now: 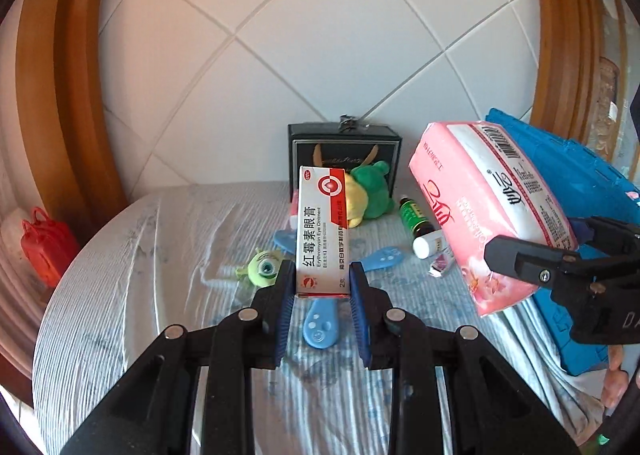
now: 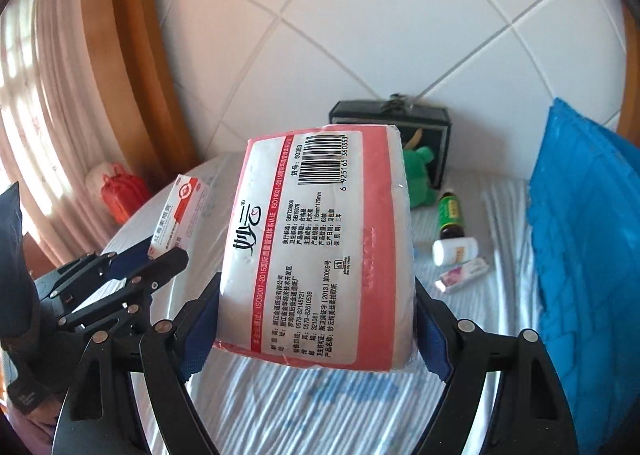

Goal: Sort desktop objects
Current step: 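Carry both items over the bin and release them with both tools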

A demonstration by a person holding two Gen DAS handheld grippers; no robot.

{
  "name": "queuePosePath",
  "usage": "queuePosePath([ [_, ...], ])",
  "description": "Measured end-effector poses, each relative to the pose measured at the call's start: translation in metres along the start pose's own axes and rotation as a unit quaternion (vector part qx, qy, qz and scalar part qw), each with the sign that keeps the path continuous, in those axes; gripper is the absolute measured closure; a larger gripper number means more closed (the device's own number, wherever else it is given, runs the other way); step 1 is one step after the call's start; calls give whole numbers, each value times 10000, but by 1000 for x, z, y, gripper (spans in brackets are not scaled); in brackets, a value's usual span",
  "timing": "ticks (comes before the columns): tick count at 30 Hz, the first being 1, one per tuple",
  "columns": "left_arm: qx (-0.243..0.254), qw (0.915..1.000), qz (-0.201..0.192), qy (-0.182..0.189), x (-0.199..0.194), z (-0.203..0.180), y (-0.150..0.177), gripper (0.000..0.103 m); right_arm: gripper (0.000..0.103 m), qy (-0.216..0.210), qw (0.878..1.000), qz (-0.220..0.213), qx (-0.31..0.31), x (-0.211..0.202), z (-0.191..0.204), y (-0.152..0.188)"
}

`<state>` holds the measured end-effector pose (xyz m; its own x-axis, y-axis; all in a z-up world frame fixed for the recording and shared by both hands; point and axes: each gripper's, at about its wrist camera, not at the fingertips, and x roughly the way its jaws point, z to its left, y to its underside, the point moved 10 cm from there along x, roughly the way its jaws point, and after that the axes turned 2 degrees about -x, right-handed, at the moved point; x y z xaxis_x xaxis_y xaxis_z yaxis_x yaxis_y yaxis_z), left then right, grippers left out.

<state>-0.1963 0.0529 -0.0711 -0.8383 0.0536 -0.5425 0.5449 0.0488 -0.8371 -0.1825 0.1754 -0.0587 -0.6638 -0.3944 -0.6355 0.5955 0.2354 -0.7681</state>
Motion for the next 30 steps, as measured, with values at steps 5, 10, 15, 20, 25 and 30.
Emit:
queuePosePath([
  [5,292,9985,-254,389,-18,-59,-24,77,19,583,9967,-546,129,-62,-43,-14],
  [10,555,9938,-524,812,-34,-122,-48,77,19,1049,9884,-1048,342,-128,-92,-20],
  [15,859,9860,-759,1215,-48,-198,-72,77,19,1542,9752,-1466,609,-189,-149,-18],
  [20,1136,9755,-889,1661,-57,-280,-92,77,19,2120,9572,-1772,860,-250,-215,-10],
  [25,1411,9638,-847,2098,-64,-364,-99,77,19,2799,9363,-1798,1128,-295,-285,11],
  [30,1685,9511,-643,2509,-70,-435,-90,77,19,3361,9189,-1584,1324,-311,-336,39],
])
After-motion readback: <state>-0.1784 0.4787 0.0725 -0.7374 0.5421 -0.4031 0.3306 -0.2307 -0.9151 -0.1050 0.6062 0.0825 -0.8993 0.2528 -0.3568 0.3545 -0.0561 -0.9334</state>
